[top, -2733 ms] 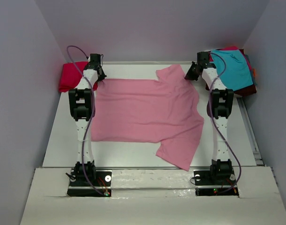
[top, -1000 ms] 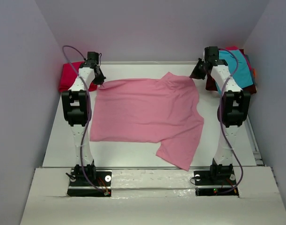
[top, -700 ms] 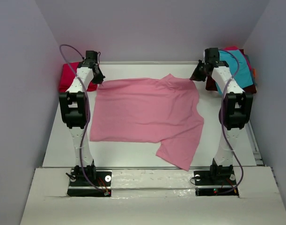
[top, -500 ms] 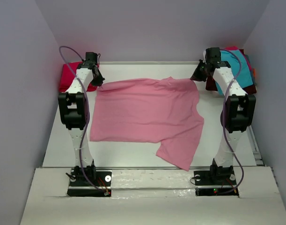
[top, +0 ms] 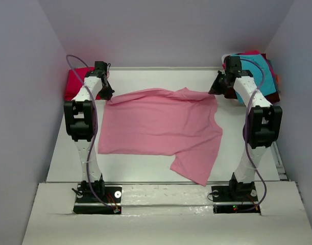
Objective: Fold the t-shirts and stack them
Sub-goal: Fold the tshirt
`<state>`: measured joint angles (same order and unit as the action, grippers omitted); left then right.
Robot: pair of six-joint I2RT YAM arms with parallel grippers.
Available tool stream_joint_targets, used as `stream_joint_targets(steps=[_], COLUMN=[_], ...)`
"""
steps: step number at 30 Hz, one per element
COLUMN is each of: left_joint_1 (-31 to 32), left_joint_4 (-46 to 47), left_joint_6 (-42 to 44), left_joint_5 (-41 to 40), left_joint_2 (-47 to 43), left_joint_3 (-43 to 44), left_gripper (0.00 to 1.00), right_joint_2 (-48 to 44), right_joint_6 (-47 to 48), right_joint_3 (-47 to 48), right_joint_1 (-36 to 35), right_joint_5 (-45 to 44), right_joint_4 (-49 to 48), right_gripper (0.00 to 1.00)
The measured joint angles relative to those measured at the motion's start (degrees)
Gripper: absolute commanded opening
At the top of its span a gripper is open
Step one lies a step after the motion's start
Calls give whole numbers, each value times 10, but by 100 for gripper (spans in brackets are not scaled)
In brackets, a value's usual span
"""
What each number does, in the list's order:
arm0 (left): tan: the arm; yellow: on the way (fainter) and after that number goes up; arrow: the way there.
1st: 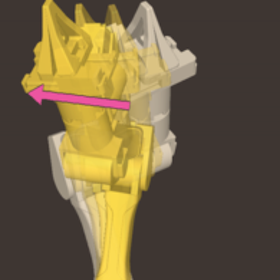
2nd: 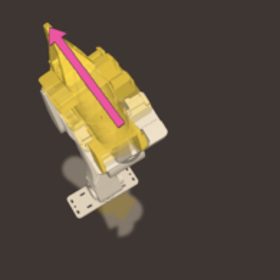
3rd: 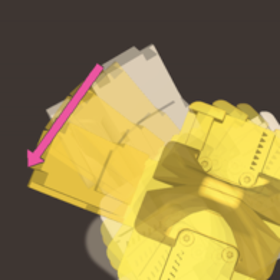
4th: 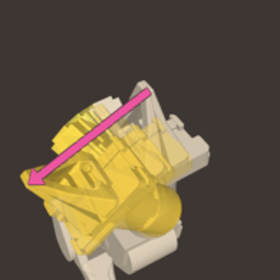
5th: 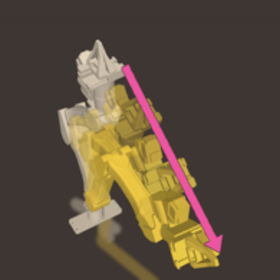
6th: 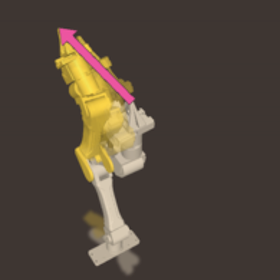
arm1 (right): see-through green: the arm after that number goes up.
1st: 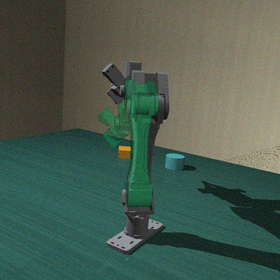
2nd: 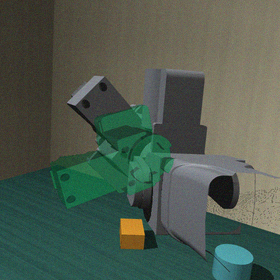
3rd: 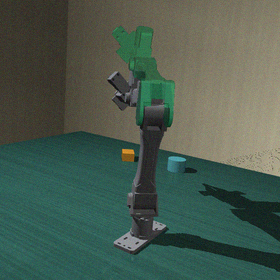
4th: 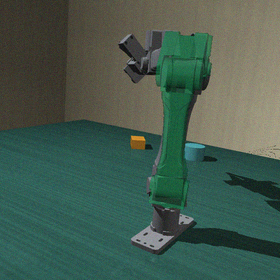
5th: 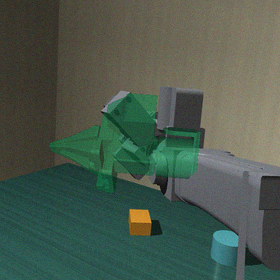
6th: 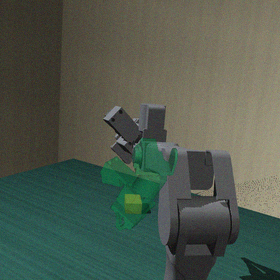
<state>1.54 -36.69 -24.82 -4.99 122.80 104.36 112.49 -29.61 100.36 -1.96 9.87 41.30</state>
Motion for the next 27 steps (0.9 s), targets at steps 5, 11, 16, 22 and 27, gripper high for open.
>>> stream_joint_targets(steps=[5,11,16,22,27], left_joint_1=[0,-1,-2,-6,-16], left_joint_4=[-5,-9,-10,-14,-15], left_joint_6=[-4,-9,-11,-11,-11], left_joint_5=[-1,-2,-5,-12,-14], left_joint_2=[-8,-21,-38,-45,-46], left_joint_3=[-18,-27,-35,-36,-55], left_gripper=[6,6,6,6,6], right_joint_2=[-11,-26,-33,-43,-44], right_joint_6=[0,0,0,-2,-2], right_joint_3=[-35,-72,-78,-109,-118], right_joint_1=[0,0,0,1,4], right_joint_5=[0,-1,-5,-4,-5], right_joint_4=[5,11,17,20,30], right_gripper=[7,7,7,7,7])
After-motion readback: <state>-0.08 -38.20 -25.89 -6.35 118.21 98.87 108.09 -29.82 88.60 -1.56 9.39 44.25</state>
